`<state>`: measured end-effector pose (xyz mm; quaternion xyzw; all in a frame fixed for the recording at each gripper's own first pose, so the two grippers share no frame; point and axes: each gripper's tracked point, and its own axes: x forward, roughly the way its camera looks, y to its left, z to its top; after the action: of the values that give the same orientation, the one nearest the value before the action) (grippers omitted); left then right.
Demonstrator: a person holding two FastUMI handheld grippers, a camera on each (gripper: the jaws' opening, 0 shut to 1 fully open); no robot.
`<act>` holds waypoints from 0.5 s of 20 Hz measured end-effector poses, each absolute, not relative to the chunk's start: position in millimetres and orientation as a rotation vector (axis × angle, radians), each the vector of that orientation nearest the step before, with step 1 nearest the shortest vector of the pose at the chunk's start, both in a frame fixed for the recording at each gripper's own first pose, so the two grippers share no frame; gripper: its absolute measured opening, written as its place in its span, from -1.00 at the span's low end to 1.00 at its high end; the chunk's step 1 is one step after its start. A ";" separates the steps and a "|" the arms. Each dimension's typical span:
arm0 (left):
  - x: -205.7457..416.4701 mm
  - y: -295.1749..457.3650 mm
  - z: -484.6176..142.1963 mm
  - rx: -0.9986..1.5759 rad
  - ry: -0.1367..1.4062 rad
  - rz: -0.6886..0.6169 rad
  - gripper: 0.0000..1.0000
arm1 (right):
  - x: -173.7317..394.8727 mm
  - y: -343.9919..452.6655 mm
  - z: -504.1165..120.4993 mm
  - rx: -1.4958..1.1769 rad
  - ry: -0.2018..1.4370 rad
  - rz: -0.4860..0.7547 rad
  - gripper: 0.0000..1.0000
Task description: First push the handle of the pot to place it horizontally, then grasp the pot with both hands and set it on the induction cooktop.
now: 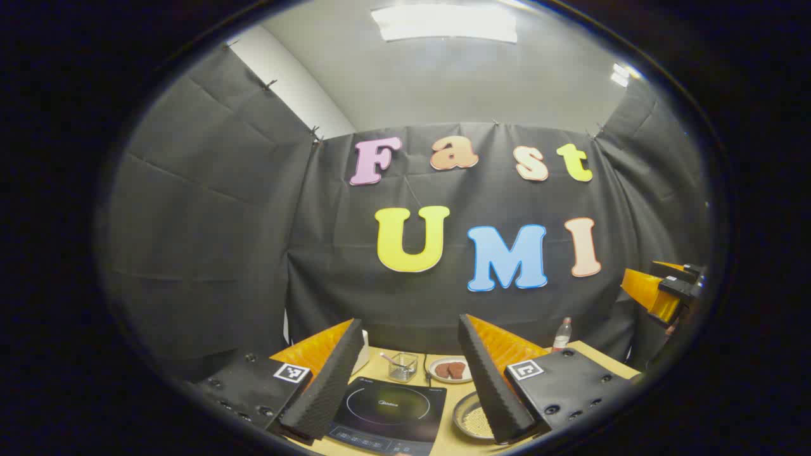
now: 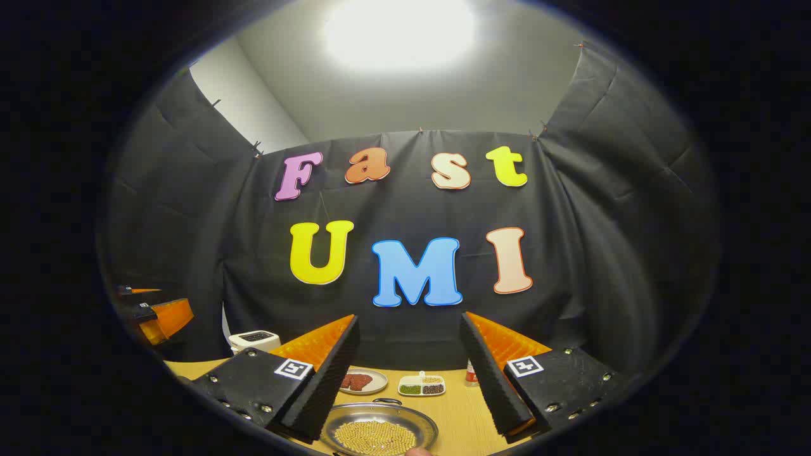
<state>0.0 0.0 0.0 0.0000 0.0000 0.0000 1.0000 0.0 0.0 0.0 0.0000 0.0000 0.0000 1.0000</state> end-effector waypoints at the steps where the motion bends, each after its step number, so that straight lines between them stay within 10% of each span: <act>1: 1.3 -2.3 5.1 -0.005 -0.009 -0.010 1.00 | 2.1 -2.5 2.7 -0.009 -0.011 -0.004 0.92; 10: 9.5 -7.2 10.5 0.006 -0.020 -0.018 1.00 | -8.7 -20.5 5.5 -0.006 -0.005 -0.042 0.92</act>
<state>9.5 -7.2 10.5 0.0028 -0.0099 -0.0089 0.9999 -8.7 -20.5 5.5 -0.0030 -0.0026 -0.0211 0.9998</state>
